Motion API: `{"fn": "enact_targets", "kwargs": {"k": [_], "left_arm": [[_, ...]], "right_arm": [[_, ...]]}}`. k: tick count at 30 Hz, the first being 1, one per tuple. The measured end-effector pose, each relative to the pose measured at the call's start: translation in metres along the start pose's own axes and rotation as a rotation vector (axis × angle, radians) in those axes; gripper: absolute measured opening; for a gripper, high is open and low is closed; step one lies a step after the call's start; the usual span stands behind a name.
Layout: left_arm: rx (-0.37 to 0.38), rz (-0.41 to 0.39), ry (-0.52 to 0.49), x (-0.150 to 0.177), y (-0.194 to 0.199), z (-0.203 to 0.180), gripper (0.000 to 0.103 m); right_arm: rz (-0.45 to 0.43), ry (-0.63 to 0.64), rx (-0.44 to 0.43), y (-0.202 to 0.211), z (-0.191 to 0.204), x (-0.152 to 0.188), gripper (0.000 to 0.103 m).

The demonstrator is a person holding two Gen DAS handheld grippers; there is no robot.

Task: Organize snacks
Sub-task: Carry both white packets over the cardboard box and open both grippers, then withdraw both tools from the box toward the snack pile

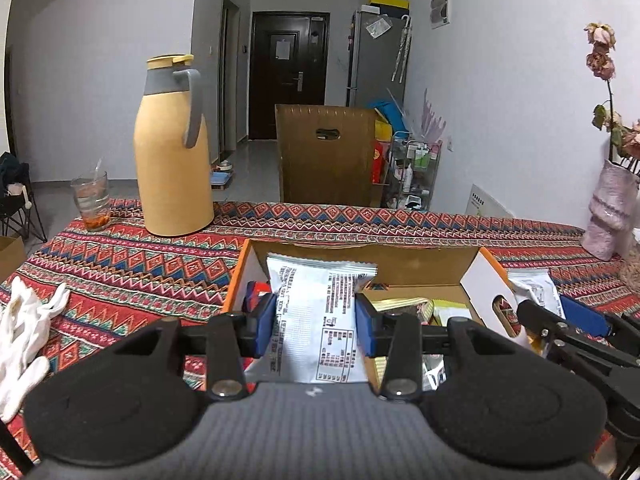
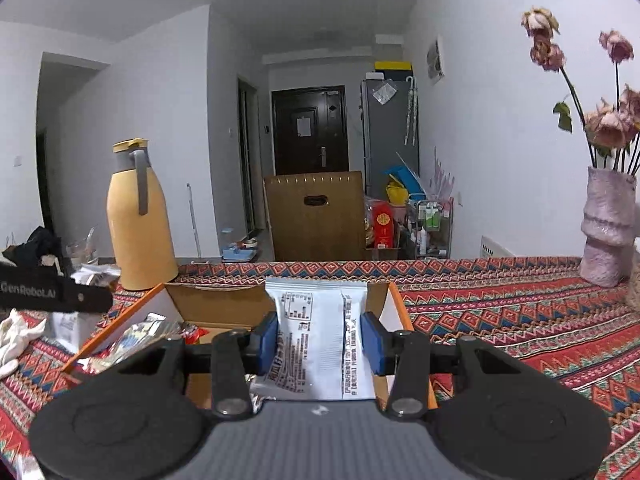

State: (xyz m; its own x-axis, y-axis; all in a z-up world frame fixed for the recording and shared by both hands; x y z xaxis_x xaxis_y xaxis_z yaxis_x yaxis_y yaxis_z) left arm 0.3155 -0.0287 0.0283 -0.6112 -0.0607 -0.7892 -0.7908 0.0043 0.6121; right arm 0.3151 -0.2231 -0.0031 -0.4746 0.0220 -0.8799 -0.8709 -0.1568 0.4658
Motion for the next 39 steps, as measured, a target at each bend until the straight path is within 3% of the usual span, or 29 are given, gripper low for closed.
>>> {"fn": "enact_targets", "kwargs": {"k": [15, 16, 18, 20, 22, 23, 24, 39], "left_arm": [[-0.02, 0.033, 0.021, 0.013, -0.049, 0.006, 0.043], [-0.018, 0.031, 0.026, 0.013, -0.049, 0.008, 0.049], [-0.016, 0.021, 0.038, 0.013, -0.048, 0.011, 0.065], [-0.026, -0.006, 0.051, 0.013, -0.042, 0.014, 0.09], [-0.045, -0.033, 0.065, 0.012, -0.036, 0.018, 0.103], [-0.051, -0.042, 0.072, 0.011, -0.034, 0.019, 0.103], [-0.048, -0.041, 0.071, 0.011, -0.033, 0.019, 0.103], [-0.051, -0.062, 0.063, 0.011, -0.023, 0.017, 0.103]], "right_arm": [[0.069, -0.014, 0.003, -0.036, -0.002, 0.021, 0.045], [0.072, -0.014, 0.003, -0.037, -0.002, 0.021, 0.047], [0.065, -0.021, 0.004, -0.035, -0.003, 0.021, 0.067], [0.053, -0.028, 0.003, -0.031, -0.005, 0.021, 0.085], [0.04, -0.035, -0.001, -0.027, -0.006, 0.021, 0.095], [0.035, -0.038, -0.001, -0.025, -0.006, 0.02, 0.103], [0.029, -0.037, 0.0, -0.023, -0.007, 0.02, 0.103], [0.013, -0.044, 0.016, -0.012, -0.009, 0.019, 0.103]]}}
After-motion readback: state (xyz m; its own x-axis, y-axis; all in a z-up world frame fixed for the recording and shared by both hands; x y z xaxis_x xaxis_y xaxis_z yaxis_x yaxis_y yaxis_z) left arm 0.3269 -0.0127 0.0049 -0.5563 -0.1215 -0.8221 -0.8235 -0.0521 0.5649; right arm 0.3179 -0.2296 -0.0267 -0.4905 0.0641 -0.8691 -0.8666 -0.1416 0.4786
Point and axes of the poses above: each gripper's, at about its wrist camera, not at the fingertips, and y roughly against the way its jaws point, z to its left, x to its underside, the point moved 7 cm from there along -y, roughly the way its jaws point, and after that the axes turned 8 degrees about z, right-handed, at the moved point
